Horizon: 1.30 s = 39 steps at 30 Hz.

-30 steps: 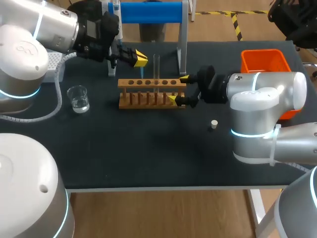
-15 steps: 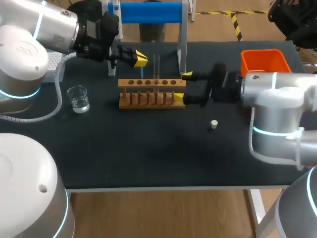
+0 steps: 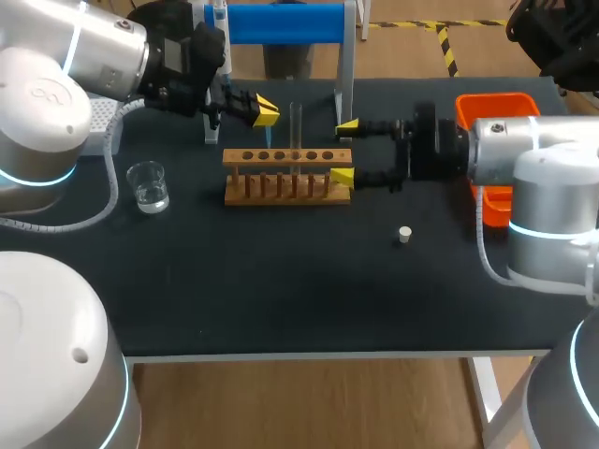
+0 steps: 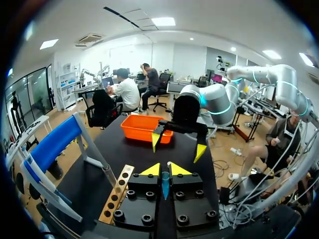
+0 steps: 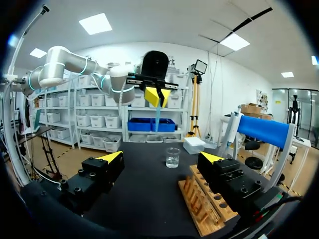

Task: Invert the test tube, pick up the pipette, mount the tip to pipette, aspirate from beaker and dispense into the tube, eject the tip, return the pipette, and cap with the stopper.

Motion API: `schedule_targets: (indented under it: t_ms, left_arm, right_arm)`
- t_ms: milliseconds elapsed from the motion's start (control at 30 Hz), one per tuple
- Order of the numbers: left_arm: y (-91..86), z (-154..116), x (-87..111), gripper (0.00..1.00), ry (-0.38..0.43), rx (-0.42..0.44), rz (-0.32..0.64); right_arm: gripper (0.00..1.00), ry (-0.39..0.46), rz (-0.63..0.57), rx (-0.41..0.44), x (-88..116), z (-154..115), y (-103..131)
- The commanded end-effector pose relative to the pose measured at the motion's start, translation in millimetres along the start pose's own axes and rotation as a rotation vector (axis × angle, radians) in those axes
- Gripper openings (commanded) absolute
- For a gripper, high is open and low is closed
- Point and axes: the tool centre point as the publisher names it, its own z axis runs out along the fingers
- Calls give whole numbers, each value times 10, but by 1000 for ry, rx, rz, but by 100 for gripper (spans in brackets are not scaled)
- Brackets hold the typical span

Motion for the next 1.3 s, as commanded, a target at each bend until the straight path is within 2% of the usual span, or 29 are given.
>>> schedule_targets:
  t_ms: [33, 500, 733, 1133, 1300]
  left_arm:
    - [-4, 3, 38, 0, -13, -18, 4]
    - [-70, 74, 194, 0, -39, -41, 26]
    - [-58, 74, 201, 0, -43, -36, 28]
    - [-58, 74, 201, 0, -43, -36, 28]
    - [-58, 74, 201, 0, -43, -36, 28]
  right_arm:
    - [100, 32, -2, -8, 28, 66, 61]
    - [100, 102, 34, -59, 139, 264, 174]
    - [100, 124, 68, -87, 122, 364, 201]
    - [100, 160, 51, -113, 114, 556, 310]
    - [95, 174, 41, -119, 108, 627, 359]
